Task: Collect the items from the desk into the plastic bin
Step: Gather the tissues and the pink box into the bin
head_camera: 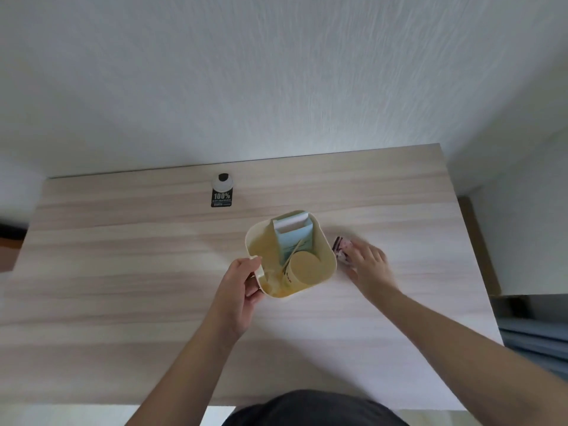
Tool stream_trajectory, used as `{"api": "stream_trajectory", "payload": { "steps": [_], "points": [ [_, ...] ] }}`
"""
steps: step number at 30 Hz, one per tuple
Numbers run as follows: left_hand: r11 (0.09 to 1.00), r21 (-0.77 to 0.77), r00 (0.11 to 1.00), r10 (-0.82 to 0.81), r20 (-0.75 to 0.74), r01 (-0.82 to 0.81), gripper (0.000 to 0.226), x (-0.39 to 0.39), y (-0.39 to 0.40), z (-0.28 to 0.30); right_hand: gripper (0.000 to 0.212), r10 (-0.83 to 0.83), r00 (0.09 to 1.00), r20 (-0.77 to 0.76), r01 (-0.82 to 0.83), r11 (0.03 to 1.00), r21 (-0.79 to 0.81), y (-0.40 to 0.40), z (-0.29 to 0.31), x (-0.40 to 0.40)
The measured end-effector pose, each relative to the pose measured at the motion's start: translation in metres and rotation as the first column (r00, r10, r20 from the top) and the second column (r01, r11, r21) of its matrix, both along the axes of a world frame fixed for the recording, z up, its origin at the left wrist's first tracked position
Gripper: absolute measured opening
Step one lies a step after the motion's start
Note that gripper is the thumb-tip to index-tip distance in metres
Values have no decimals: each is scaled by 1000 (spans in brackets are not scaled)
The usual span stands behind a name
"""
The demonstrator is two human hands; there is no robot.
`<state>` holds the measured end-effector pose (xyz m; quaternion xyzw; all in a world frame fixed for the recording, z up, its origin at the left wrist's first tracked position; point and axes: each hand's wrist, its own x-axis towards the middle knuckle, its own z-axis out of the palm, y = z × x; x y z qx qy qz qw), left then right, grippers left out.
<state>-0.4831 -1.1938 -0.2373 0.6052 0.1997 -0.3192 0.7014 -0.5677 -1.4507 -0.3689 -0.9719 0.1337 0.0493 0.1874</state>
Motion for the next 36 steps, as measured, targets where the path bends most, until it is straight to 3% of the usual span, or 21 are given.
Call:
{"api": "stream_trajectory", "payload": {
  "steps": [5, 9, 14, 18, 21, 24, 27, 32, 36],
  "points": [
    [1000, 23, 1000, -19, -7, 19, 22, -16, 7, -1, 40, -151, 985, 80, 131, 969, 210, 29, 8, -57],
    [1000, 31, 1000, 4, 10, -5, 19, -31, 10, -3, 27, -402, 897, 185, 253, 809, 531, 41, 47, -70],
    [998, 55, 999, -16, 32, 14, 16, -52, 11, -4, 28, -471, 800, 372, 110, 724, 681, 40, 134, -66],
    [998, 50, 997, -51, 61, 48, 21, -67, 15, 1, 41, -389, 708, 590, -105, 768, 632, 47, 182, -62],
    [996, 67, 996, -59, 69, 55, 27, -73, 25, 7, 36, -244, 724, 645, -152, 856, 494, 67, 195, -62],
    [996, 65, 995, -69, 77, 65, 28, -80, 41, 9, 31, -20, 877, 480, -193, 900, 391, 97, 195, -68],
    [994, 73, 994, -81, 73, 76, 33, -89, 60, 11, 21, 112, 944, 312, -253, 852, 459, 129, 193, -82],
    [997, 53, 996, -64, 59, 61, 39, -109, 100, 14, 10, 0, 942, 334, -159, 880, 447, 161, 195, -90],
    [996, 43, 994, -83, 69, 80, 26, -126, 145, 12, 14, -157, 929, 336, -18, 886, 463, 186, 194, -97]
  ]
}}
